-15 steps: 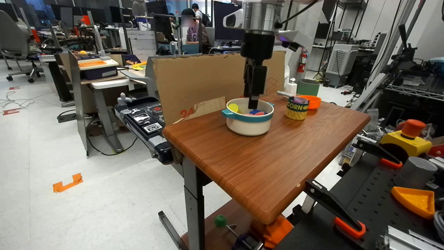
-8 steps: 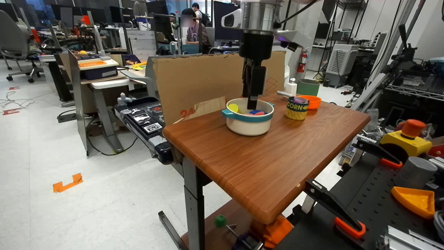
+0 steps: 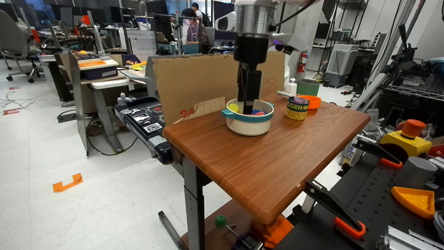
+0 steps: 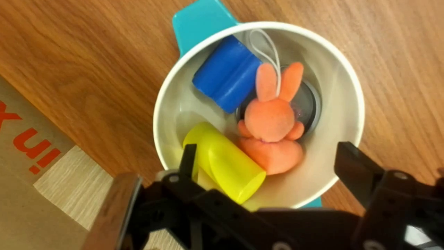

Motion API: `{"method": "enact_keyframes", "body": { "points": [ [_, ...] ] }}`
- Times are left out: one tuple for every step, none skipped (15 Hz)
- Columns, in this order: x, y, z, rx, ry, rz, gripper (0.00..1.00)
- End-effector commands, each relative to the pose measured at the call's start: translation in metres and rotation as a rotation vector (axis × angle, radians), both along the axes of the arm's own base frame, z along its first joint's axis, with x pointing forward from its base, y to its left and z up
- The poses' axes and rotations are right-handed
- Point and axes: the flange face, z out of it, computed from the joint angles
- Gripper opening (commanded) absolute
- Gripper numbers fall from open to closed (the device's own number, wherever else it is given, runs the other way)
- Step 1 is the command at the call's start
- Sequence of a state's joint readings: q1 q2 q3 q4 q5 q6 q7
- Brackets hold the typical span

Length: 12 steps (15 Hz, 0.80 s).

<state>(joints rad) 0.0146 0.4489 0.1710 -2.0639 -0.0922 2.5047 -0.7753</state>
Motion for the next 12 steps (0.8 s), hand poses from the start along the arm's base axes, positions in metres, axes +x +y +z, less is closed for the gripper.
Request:
{"method": "enact_keyframes", "body": {
  "points": [
    [0.007,0.002,-0.003,-0.003,0.010,0.003,1.00],
    [0.007,0.001,-0.003,-0.003,0.012,0.002,1.00],
    [0.007,0.001,-0.004,-0.003,0.014,0.001,1.00],
    [0.007,0.000,-0.005,-0.003,0.018,0.000,1.00],
    [0.007,0.000,-0.006,-0.003,0.020,-0.001,1.00],
    [0.007,-0.001,-0.007,-0.004,0.022,-0.002,1.00],
    [0.007,-0.001,-0.007,-0.003,0.024,-0.002,1.00],
    [0.007,-0.001,-0.009,-0.003,0.029,-0.003,1.00],
    [0.007,-0.001,-0.010,-0.003,0.031,-0.002,1.00],
    [0.007,-0.001,-0.011,-0.003,0.032,0.000,1.00],
    [0.007,-0.001,-0.012,-0.003,0.032,0.002,0.75],
    [0.008,-0.001,-0.014,-0.003,0.034,0.003,0.72]
  ]
}}
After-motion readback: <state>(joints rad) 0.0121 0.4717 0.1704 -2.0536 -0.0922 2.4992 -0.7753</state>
